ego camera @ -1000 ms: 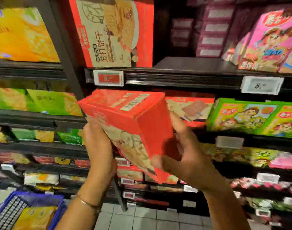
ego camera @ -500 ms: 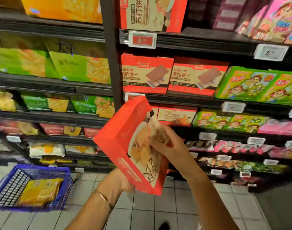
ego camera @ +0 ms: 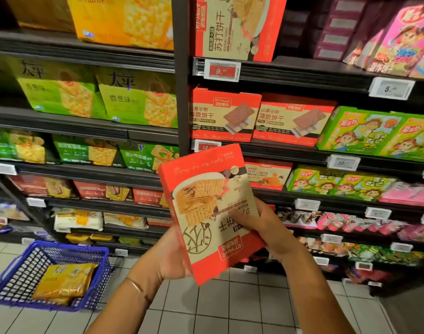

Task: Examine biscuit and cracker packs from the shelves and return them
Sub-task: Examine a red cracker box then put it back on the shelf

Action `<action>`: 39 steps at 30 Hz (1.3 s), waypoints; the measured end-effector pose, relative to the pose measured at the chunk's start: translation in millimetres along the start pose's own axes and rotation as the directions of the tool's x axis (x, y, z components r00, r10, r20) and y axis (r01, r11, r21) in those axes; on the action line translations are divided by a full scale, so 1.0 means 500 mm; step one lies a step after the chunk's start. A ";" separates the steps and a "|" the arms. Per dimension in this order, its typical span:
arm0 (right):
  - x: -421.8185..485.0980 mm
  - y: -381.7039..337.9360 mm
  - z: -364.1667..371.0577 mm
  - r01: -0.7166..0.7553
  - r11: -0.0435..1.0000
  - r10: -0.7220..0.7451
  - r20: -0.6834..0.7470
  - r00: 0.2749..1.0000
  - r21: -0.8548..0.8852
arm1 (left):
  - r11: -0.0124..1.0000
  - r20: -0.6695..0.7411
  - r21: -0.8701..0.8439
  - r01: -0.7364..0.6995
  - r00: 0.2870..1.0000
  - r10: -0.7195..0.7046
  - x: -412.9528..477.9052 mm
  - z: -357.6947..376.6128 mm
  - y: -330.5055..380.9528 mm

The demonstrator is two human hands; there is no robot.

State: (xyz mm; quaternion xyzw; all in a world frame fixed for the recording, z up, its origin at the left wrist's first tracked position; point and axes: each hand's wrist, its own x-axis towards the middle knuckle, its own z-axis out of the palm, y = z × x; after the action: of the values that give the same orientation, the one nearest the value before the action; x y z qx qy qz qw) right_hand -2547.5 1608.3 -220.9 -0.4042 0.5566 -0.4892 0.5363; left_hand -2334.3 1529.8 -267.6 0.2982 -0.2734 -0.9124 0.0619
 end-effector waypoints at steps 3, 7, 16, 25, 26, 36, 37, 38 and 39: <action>-0.003 0.012 -0.004 0.014 0.996 -0.007 -0.086 0.996 0.085 | 0.991 0.223 -0.135 -0.017 0.974 0.047 -0.021 -0.011 0.016; -0.008 0.014 0.004 0.021 0.986 0.001 -0.132 0.991 0.166 | 0.995 0.058 0.014 -0.100 0.993 0.099 -0.022 -0.015 0.011; -0.031 0.014 0.016 0.079 0.993 -0.067 -0.138 0.988 0.090 | 0.981 -0.121 0.060 -0.184 0.974 0.190 -0.033 -0.002 0.011; -0.037 0.024 0.017 0.136 0.985 -0.123 -0.120 0.985 0.108 | 0.956 -0.255 0.097 -0.275 0.922 0.291 -0.041 -0.003 0.007; -0.036 0.024 0.017 0.149 0.983 -0.134 -0.128 0.983 0.109 | 0.953 -0.262 0.090 -0.288 0.917 0.302 -0.043 -0.006 0.005; -0.033 0.037 0.042 0.173 0.979 -0.146 -0.214 0.966 0.112 | 0.897 -0.246 0.114 -0.427 0.862 0.442 -0.046 -0.024 -0.015; -0.034 0.037 0.045 0.162 0.980 -0.136 -0.202 0.970 0.116 | 0.882 -0.264 0.154 -0.444 0.842 0.470 -0.045 -0.024 -0.017; -0.035 0.037 0.048 0.151 0.982 -0.128 -0.190 0.973 0.113 | 0.867 -0.278 0.173 -0.468 0.821 0.499 -0.046 -0.023 -0.019; -0.036 0.037 0.050 0.138 0.985 -0.118 -0.179 0.977 0.106 | 0.853 -0.284 0.166 -0.495 0.804 0.523 -0.047 -0.023 -0.019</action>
State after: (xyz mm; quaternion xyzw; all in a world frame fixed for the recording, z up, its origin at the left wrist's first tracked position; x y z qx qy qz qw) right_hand -2519.6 1626.5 -233.9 -0.3633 0.5437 -0.5877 0.4766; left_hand -2308.2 1539.0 -268.3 0.3595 -0.3676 -0.7895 0.3351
